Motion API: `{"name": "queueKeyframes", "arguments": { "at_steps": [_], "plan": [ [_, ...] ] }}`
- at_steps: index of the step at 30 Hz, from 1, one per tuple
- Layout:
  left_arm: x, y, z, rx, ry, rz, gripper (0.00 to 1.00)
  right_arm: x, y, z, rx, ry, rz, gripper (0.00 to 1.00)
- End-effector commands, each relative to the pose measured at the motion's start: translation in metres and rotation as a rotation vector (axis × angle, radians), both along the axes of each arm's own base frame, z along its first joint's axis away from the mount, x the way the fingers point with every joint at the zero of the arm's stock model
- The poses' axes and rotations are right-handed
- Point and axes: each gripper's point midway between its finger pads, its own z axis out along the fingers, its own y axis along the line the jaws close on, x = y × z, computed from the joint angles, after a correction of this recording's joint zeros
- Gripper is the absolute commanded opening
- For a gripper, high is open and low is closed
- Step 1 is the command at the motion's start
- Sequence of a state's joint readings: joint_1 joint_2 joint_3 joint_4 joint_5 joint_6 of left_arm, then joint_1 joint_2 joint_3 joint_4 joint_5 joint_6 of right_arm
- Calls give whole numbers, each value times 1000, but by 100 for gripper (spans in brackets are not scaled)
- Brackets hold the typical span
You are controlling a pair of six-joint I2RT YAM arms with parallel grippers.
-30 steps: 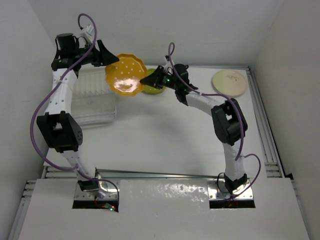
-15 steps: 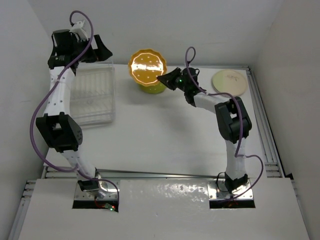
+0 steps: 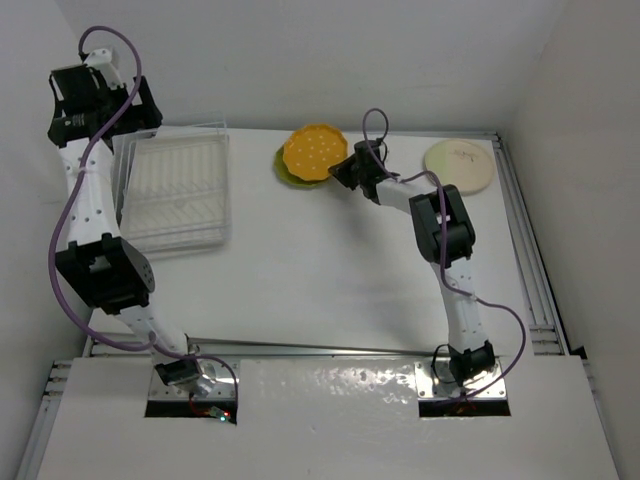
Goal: Unload the plates from the dish rack
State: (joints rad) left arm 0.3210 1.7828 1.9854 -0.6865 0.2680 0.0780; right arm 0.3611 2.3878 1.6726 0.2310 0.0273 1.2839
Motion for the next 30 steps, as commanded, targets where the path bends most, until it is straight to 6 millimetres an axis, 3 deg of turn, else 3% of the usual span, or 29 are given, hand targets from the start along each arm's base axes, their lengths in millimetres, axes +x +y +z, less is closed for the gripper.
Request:
{"name": "queueKeyframes", "arguments": {
  "at_steps": [1,7,11,16,24,30],
  "plan": [
    [-12,5,19,33,-38,17,100,35,25,113,166,-267,8,0],
    [-8,5,11,8,-31,8,100,35,31,98,168,-238,15,0],
    [-7,5,10,6,-30,7,100,35,43,98,180,-238,54,0],
    [-8,4,7,11,-22,2,100,29,60,116,210,-264,92,0],
    [-8,5,2,14,-12,-1,100,18,54,150,181,-314,68,0],
    [-6,3,-1,1,-8,-9,100,26,70,151,220,-312,71,0]
  ]
}}
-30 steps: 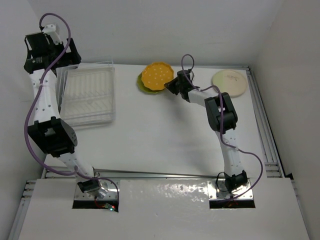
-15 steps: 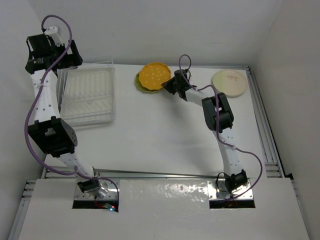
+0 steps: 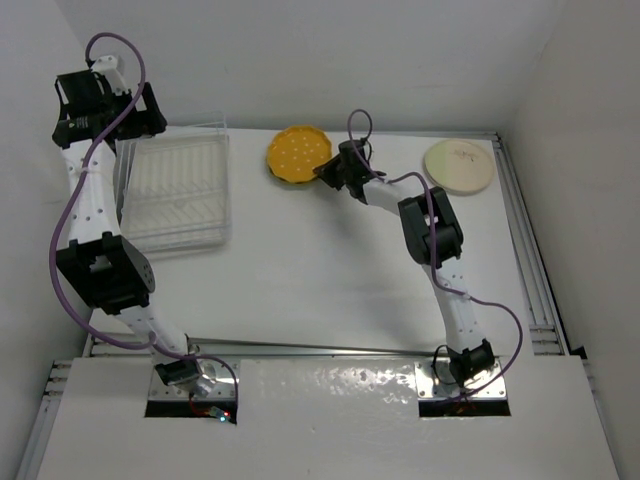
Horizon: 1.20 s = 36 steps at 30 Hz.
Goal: Unload the plates from the dish rack
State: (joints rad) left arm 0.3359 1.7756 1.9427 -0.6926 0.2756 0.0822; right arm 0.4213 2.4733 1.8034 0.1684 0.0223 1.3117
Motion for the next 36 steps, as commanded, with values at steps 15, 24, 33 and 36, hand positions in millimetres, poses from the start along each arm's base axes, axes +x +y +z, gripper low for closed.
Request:
{"name": "queueKeyframes", "arguments": {
  "at_steps": [15,24,33,36],
  "plan": [
    [-2,0,10,18,-34,-13,100,37,36,128,198,-260,-54,0],
    [-3,0,9,20,-30,-11,100,30,31,112,168,-215,-72,0],
    [-4,2,12,29,-36,-10,100,28,31,100,160,-184,-76,13],
    [-4,3,13,30,-37,-7,100,27,30,103,158,-191,-74,36]
  ]
}}
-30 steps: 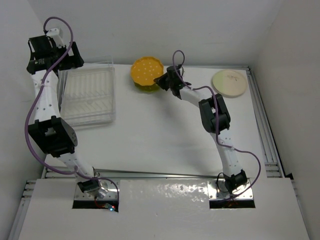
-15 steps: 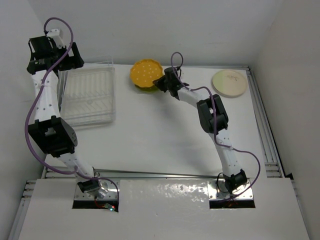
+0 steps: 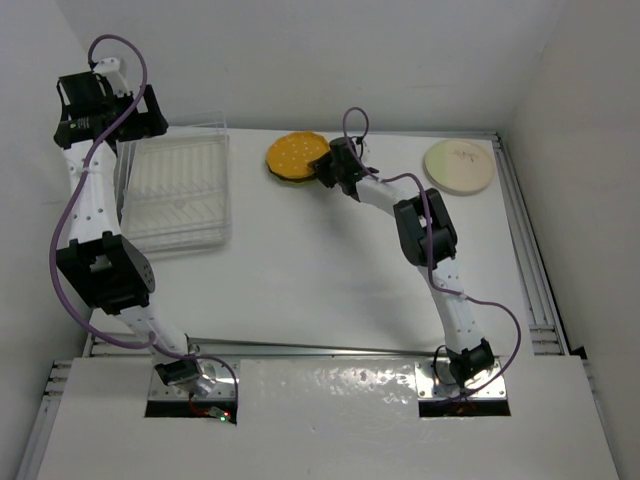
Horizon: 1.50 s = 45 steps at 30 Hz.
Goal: Unload the plates from the dish rack
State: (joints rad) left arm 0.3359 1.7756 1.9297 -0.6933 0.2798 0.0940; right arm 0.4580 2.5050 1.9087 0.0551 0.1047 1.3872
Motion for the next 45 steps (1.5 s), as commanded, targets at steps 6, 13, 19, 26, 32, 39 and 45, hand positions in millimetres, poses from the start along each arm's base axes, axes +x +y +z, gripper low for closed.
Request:
{"name": "queueKeyframes", "arguments": {
  "at_steps": [6,13,19,26,32,39,45],
  "plan": [
    [-2,3,17,26,-49,0,100,20,15,106,120,-250,4,55],
    [-3,4,19,35,-51,-2,100,10,16,122,49,-267,25,58],
    [-3,3,19,33,-51,-8,100,4,15,118,35,-236,20,59],
    [-5,4,20,47,-48,-9,100,0,17,101,45,-192,21,60],
    [-5,4,20,49,-48,-11,100,-1,16,113,6,-236,55,60],
    [-13,10,29,102,-43,4,100,-23,-26,156,-271,-415,236,71],
    [-26,19,27,162,-1,27,100,-73,-147,169,-408,-340,265,78]
  ]
}}
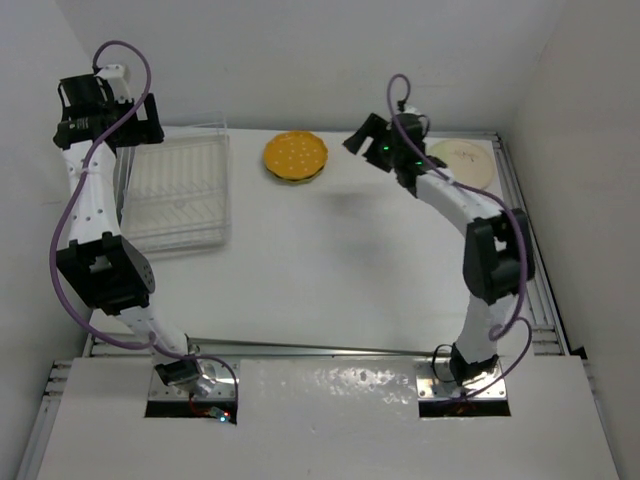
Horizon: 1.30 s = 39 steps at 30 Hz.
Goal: Unload the plates from the dish rack
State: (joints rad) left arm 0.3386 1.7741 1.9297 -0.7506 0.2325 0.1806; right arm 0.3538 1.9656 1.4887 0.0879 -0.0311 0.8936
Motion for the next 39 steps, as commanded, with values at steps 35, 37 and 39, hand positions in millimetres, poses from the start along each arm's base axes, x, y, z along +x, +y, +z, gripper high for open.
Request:
{"name": "queueKeyframes", "arguments": {
  "at_steps": [35,37,39],
  "plan": [
    [-116,-12,44,67,-159,178,100,-256,-301,5,-869,-3,-514,99],
    [-118,-12,36,63,-142,184,100,-257,-301,4,-870,-1,-514,99],
    [-122,-12,36,63,-148,195,100,-257,-302,5,-867,-6,-519,99]
  ]
}}
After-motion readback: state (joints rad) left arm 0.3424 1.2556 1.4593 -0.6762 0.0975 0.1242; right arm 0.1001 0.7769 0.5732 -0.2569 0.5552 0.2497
